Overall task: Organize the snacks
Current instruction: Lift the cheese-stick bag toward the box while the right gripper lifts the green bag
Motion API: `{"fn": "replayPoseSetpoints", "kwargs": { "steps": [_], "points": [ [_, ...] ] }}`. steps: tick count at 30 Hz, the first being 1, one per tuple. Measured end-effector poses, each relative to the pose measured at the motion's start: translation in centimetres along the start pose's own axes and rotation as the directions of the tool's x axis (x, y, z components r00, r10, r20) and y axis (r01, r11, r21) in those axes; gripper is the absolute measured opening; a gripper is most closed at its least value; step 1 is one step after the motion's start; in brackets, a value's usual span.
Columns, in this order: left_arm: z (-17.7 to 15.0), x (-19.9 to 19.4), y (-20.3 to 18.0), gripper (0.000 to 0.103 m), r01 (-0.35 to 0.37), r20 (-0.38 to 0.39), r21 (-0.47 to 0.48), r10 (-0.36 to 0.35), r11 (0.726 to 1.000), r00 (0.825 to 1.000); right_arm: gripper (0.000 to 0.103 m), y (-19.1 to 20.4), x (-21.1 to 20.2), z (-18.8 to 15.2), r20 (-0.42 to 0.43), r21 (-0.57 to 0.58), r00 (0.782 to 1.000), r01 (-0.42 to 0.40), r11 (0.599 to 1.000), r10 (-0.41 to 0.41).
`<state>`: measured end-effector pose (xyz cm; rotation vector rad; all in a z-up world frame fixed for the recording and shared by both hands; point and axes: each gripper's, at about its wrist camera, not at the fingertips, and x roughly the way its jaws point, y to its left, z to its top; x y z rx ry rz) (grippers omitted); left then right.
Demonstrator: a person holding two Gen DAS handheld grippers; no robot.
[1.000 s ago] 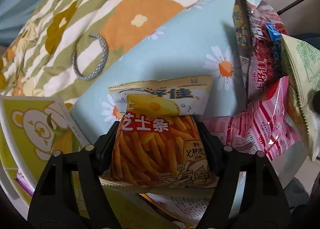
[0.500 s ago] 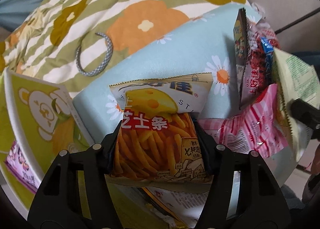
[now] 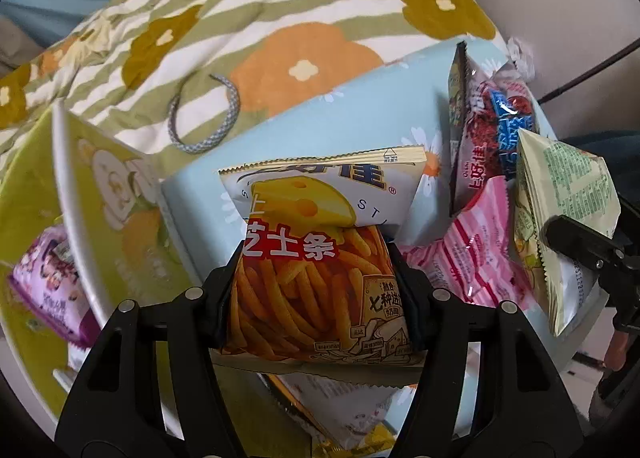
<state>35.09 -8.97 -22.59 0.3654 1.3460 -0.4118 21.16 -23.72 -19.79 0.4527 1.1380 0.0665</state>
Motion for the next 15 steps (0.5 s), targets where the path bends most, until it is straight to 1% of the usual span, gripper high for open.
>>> {"fn": "replayPoseSetpoints", "kwargs": {
  "steps": [8, 12, 15],
  "points": [
    [-1.1, -4.1, 0.0, 0.063, 0.016, 0.1, -0.039, -0.012, 0.999, 0.995, 0.073, 1.6, -3.1, -0.1, 0.061, -0.059, 0.998, -0.01, 0.998, 0.014],
    [-1.7, -6.7, -0.1, 0.063, 0.028, 0.162, -0.06, -0.018, 0.998, 0.987, 0.073, 2.9, -4.9, 0.2, 0.09, -0.102, 0.996, -0.017, 0.995, 0.026],
    [-2.2, -9.3, 0.4, 0.063, 0.045, 0.218, -0.086, -0.025, 0.995, 0.976, 0.073, 4.1, -6.2, 0.5, 0.11, -0.139, 0.993, -0.018, 0.99, 0.034]
  ]
}}
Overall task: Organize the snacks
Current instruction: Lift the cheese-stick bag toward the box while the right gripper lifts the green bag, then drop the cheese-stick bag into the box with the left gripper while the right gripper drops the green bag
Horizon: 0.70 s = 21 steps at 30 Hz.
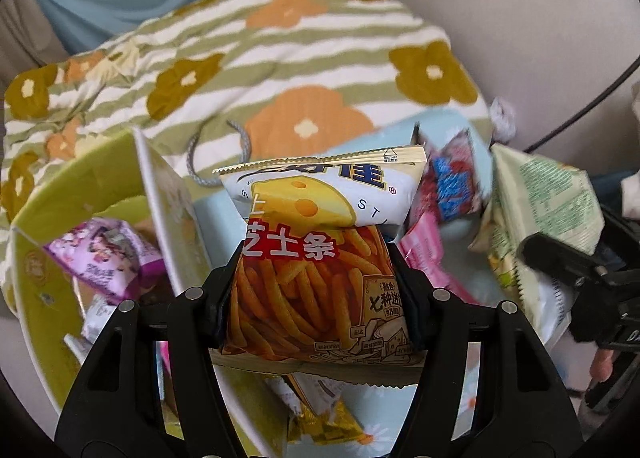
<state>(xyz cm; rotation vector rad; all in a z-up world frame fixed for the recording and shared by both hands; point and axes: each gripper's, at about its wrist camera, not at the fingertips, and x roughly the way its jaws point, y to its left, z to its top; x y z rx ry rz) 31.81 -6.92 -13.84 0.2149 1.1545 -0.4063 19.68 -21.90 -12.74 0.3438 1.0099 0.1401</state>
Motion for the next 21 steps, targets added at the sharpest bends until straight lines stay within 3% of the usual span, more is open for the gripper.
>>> {"fn": "replayPoseSetpoints", "kwargs": {
  "steps": [5, 10, 21],
  "points": [
    [0.1, -4.9, 2.4, 0.063, -0.017, 0.102, -0.063, 0.024, 0.998, 0.994, 0.073, 3.4, -1.6, 1.5, 0.028, -0.099, 0.999, -0.016, 0.995, 0.019],
    [-0.9, -8.7, 7.3, 0.063, -0.07, 0.165, -0.155, 0.096, 0.985, 0.982, 0.073, 7.9, -1.9, 3.3, 0.057, -0.19, 0.996, -0.058, 0.98, 0.07],
    [-6.2, -10.4, 19.7, 0.063, -0.169, 0.124, -0.349, 0.225, 0.922, 0.966, 0.073, 19.5, 2.4, 4.7, 0.012, -0.325, 0.978, -0.193, 0.926, 0.208]
  ]
}}
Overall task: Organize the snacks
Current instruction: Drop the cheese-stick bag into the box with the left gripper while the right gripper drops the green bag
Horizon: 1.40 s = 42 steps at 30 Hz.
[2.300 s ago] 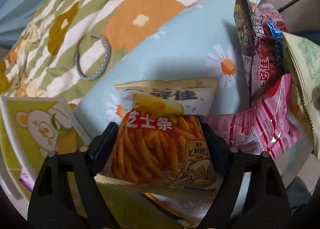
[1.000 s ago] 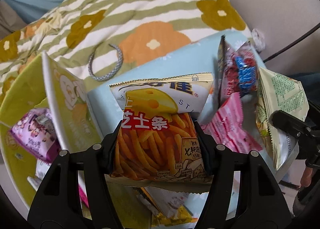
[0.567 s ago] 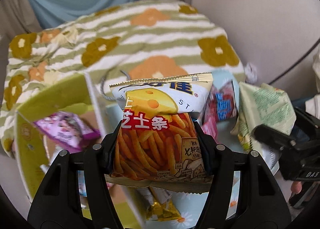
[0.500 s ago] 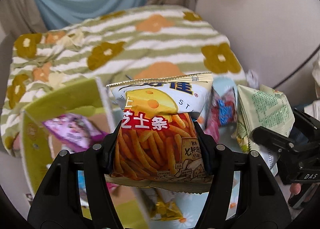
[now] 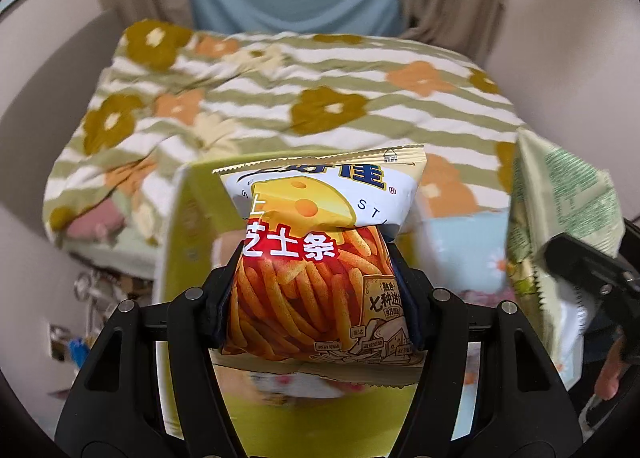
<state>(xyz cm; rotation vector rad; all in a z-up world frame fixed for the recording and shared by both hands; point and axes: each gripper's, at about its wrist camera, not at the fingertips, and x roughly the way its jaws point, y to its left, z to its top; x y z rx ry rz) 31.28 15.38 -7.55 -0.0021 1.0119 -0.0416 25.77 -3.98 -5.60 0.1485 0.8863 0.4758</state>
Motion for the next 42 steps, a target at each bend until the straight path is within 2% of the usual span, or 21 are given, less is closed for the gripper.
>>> {"fn": "replayPoseSetpoints", "kwargs": {
  "steps": [4, 7, 9, 10, 11, 12, 14, 20, 26, 35, 37, 40, 42],
  "points": [
    [-0.7, 2.1, 4.2, 0.063, -0.02, -0.031, -0.03, 0.019, 0.999, 0.999, 0.073, 2.5, 3.2, 0.6, -0.028, -0.002, 0.999, -0.024, 1.0, 0.024],
    [-1.0, 4.1, 5.4, 0.063, -0.02, -0.051, -0.02, 0.019, 1.0, 0.999, 0.074, 3.8, 5.1, 0.8, -0.052, 0.003, 0.998, -0.02, 1.0, 0.021],
    [-1.1, 5.6, 5.7, 0.067, -0.02, -0.066, -0.005, 0.02, 1.0, 0.998, 0.074, 4.5, 6.1, 0.7, -0.063, 0.006, 0.998, -0.012, 1.0, 0.013],
    [-1.3, 6.2, 5.9, 0.079, -0.013, -0.072, 0.002, 0.013, 1.0, 0.997, 0.074, 4.9, 6.6, 0.6, -0.067, 0.008, 0.998, -0.006, 1.0, 0.007],
    [-1.4, 6.4, 5.7, 0.097, -0.015, -0.073, 0.004, 0.015, 1.0, 0.997, 0.074, 4.9, 6.7, 0.5, -0.071, 0.009, 0.997, -0.002, 1.0, 0.003],
    [-1.7, 6.4, 5.8, 0.103, -0.016, -0.064, 0.007, 0.017, 1.0, 0.998, 0.074, 5.1, 6.8, 0.3, -0.075, 0.01, 0.997, 0.002, 1.0, -0.002],
    [-2.0, 5.8, 5.9, 0.103, -0.014, -0.045, 0.013, 0.014, 1.0, 0.999, 0.074, 5.2, 7.2, 0.0, -0.085, 0.017, 0.996, 0.009, 1.0, -0.007],
    [-3.6, 4.2, 5.9, 0.103, 0.004, -0.059, -0.015, -0.005, 1.0, 0.998, 0.074, 5.1, 7.1, -0.6, -0.108, 0.023, 0.994, 0.026, 0.999, -0.024],
    [-6.0, 2.1, 6.3, 0.103, -0.032, -0.048, -0.067, 0.029, 0.997, 0.998, 0.076, 6.3, 6.9, -0.8, -0.124, -0.006, 0.992, -0.005, 1.0, 0.005],
    [-8.9, 0.8, 7.9, 0.103, -0.068, -0.041, -0.095, 0.065, 0.993, 0.997, 0.077, 7.0, 9.7, -1.8, -0.154, -0.024, 0.988, -0.031, 0.999, 0.027],
    [-9.4, 0.7, 7.9, 0.103, -0.075, -0.041, -0.092, 0.072, 0.993, 0.997, 0.082, 7.0, 10.3, -2.0, -0.157, -0.016, 0.987, -0.037, 0.999, 0.034],
    [-10.2, 1.0, 8.1, 0.103, -0.08, -0.055, -0.094, 0.075, 0.992, 0.996, 0.101, 6.8, 10.4, -2.3, -0.133, 0.002, 0.99, -0.042, 0.999, 0.042],
    [-10.5, 1.1, 8.1, 0.103, -0.074, -0.063, -0.103, 0.068, 0.992, 0.996, 0.103, 6.8, 10.1, -2.7, -0.117, 0.003, 0.992, -0.039, 0.999, 0.039]
  ]
}}
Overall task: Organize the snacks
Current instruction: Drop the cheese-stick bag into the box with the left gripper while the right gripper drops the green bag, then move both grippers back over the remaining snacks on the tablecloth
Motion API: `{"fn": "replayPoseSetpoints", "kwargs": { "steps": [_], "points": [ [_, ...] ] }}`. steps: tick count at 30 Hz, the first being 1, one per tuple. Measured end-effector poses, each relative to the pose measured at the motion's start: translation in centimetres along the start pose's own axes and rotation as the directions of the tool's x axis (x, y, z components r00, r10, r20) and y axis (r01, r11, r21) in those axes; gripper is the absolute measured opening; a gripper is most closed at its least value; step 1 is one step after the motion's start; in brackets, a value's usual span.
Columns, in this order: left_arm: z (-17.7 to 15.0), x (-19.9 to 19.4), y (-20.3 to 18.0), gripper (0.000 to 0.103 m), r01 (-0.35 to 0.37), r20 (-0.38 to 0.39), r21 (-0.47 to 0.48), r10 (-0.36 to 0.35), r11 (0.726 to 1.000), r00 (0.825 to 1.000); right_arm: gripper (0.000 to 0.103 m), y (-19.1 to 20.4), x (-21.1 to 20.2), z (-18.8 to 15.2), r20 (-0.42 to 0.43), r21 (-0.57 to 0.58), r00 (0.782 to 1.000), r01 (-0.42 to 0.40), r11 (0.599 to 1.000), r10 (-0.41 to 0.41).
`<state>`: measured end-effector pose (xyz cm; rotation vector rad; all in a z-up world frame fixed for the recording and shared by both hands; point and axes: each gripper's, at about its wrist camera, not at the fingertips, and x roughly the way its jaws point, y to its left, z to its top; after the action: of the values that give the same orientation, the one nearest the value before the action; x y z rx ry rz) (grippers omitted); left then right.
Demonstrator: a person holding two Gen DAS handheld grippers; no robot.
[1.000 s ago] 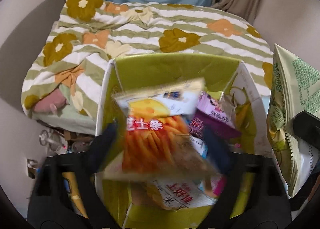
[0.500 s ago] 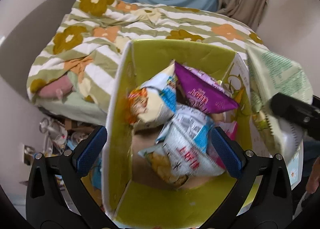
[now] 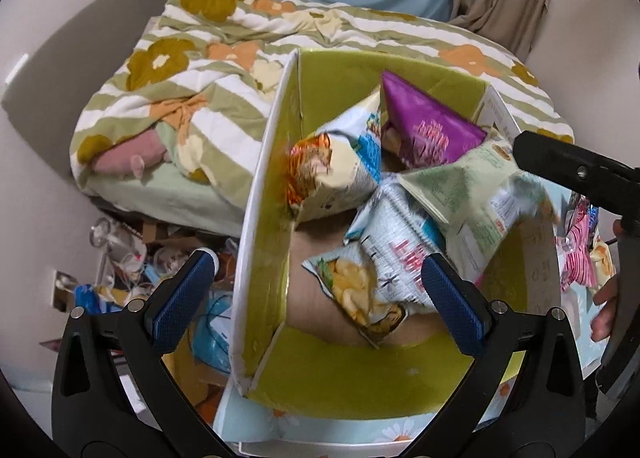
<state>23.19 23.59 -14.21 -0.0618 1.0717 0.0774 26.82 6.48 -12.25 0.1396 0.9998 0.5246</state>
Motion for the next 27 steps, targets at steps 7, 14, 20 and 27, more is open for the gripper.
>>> {"fn": "replayPoseSetpoints", "kwargs": {
  "steps": [7, 14, 20, 27],
  "points": [
    [-0.5, -0.6, -0.5, 0.103, 0.019, 0.002, 0.003, -0.019, 1.0, 1.0, 0.103, 0.2, -1.4, -1.4, 0.022, -0.049, 0.999, 0.048, 0.998, -0.047],
    [0.6, -2.9, -1.3, 0.103, 0.03, 0.055, 0.044, -0.033, 0.999, 0.998, 0.103, 0.5, -3.6, -1.3, 0.056, -0.023, 0.998, 0.03, 0.999, -0.029],
    [1.4, -4.1, -2.7, 0.103, 0.117, 0.073, 0.087, -0.124, 0.989, 0.99, 0.103, 0.2, -6.5, -1.1, 0.088, 0.031, 0.995, 0.049, 0.998, -0.052],
    [1.1, -4.6, -8.4, 0.103, 0.203, 0.058, 0.199, -0.218, 0.959, 0.974, 0.103, -2.5, -11.6, -2.1, 0.146, 0.087, 0.972, 0.173, 0.981, -0.185]
  ]
}}
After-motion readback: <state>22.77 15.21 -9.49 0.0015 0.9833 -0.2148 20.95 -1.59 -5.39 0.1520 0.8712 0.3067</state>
